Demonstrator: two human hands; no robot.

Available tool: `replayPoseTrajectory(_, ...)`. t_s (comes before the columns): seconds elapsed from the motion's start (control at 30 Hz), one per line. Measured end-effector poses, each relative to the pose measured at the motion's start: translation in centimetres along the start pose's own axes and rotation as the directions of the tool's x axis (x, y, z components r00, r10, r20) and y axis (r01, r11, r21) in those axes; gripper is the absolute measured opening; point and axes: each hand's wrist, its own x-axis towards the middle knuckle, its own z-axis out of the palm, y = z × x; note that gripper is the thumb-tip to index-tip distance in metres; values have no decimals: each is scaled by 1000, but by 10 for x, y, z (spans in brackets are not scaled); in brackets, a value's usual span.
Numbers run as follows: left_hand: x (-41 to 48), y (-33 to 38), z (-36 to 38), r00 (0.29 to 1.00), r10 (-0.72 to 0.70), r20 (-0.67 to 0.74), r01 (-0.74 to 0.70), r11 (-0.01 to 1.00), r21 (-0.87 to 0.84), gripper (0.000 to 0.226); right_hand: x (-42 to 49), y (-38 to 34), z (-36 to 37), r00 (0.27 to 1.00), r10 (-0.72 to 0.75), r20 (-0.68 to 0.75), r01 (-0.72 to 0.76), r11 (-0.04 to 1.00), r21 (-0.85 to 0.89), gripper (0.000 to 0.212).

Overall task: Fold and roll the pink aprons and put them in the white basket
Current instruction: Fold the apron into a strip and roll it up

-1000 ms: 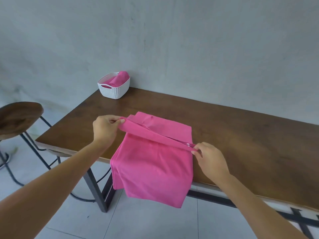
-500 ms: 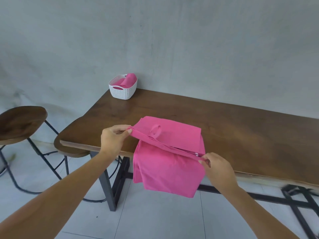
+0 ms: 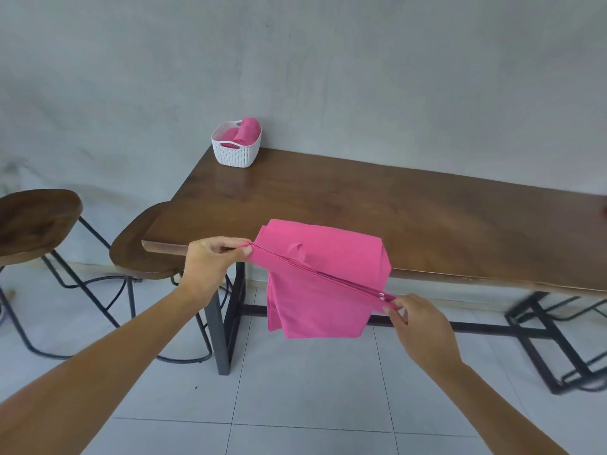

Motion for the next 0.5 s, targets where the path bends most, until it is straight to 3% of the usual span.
replayPoseTrajectory(0.3,6,35,-29,994,51,94,-57,996,66,7,27,-27,-50,981,-109,-160,100,993,-59,16)
replayPoseTrajectory(0.5,-2,36,-31,994,48,97,-55,996,69,6,27,-31,-52,981,-97,-166,89,994,-59,15)
